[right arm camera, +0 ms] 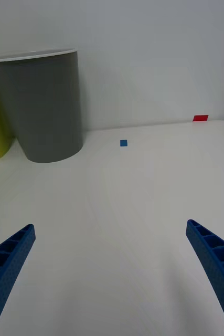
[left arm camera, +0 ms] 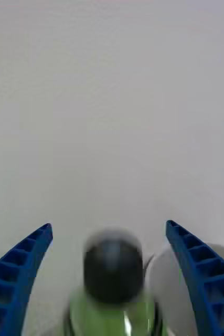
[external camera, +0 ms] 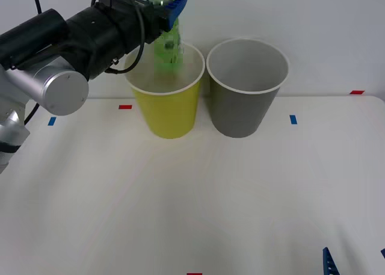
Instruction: Put cans in the gray bin and PET bottles in the light green bin.
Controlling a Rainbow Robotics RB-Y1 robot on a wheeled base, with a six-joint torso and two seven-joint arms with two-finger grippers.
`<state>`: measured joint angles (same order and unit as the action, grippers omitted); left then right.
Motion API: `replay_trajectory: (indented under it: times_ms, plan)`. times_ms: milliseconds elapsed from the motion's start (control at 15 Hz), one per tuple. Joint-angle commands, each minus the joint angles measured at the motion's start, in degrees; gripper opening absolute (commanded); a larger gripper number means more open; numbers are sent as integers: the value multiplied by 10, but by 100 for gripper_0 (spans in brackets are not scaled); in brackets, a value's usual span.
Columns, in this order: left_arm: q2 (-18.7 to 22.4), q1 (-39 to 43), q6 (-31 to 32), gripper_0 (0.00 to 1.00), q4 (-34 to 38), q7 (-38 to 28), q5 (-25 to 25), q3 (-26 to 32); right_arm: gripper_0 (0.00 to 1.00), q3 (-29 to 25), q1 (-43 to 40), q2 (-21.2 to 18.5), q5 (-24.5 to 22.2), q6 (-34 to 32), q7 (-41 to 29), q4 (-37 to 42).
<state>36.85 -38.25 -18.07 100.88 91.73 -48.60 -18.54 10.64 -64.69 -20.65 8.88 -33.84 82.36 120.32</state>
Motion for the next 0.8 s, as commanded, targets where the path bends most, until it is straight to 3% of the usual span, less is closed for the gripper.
replay_trajectory:
  times_ms: [67,800]
  plan:
    - [2,-6,0,100,0,-1,0,0,100,0,0,0,0,0,0,0]
    - [9,-6,1,100,9,-1,-3,1,100,0,0,0,0,0,0,0]
